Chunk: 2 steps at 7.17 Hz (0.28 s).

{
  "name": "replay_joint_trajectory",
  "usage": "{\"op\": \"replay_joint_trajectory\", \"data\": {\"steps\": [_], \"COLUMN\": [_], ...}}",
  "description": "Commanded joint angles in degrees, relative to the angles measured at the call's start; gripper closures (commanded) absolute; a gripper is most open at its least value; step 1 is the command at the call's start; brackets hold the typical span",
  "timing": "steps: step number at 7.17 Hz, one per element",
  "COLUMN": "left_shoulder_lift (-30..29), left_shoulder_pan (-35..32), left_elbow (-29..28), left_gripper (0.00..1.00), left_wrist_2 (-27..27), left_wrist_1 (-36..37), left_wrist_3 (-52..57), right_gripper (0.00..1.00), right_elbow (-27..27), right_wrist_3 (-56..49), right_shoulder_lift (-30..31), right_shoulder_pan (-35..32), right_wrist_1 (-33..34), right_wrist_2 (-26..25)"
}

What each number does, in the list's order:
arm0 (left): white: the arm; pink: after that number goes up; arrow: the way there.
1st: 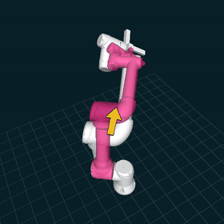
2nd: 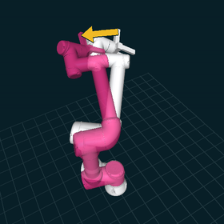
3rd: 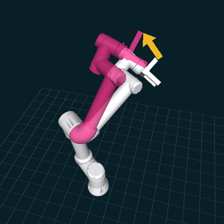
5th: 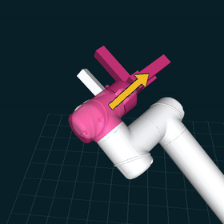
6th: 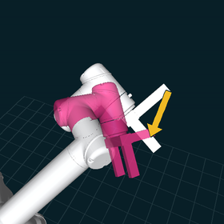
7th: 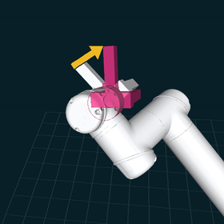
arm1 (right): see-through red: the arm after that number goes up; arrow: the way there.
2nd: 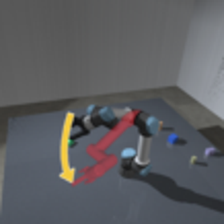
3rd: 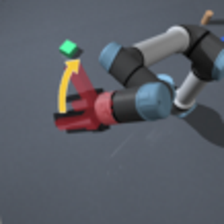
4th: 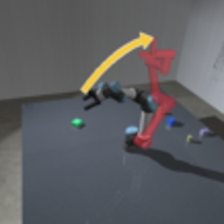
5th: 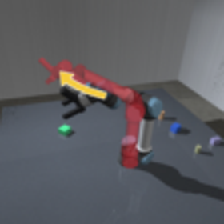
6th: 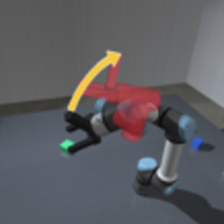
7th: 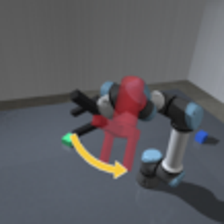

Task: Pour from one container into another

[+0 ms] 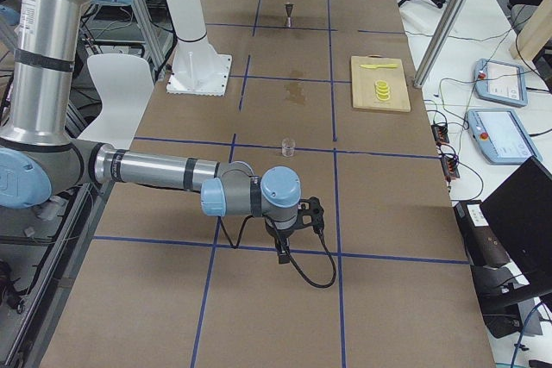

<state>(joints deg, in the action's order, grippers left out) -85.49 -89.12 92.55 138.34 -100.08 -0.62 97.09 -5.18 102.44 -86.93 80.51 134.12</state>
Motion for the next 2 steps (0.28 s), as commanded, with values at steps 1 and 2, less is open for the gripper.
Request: {"op": "replay_joint_trajectory", "data": {"steps": [1,2], "left_shoulder_lift": [-0.03,-0.12], "left_shoulder_pan": [0.0,0.0], "left_elbow": [0.0,0.0], "left_gripper": [0.0,0.0], "left_wrist_2": [0.0,0.0], "left_wrist_1": [-0.03,-0.03], "left_wrist_3": [0.0,0.09], "right_gripper": [0.0,0.0], "right_elbow": [-0.15,-0.15], "right_wrist_3": [0.0,0.0], "right_shoulder_lift": [0.04,0.04], "right_shoulder_pan": [0.0,0.0], "right_wrist_1": [0.0,0.0], "right_wrist_2": [0.0,0.0]}}
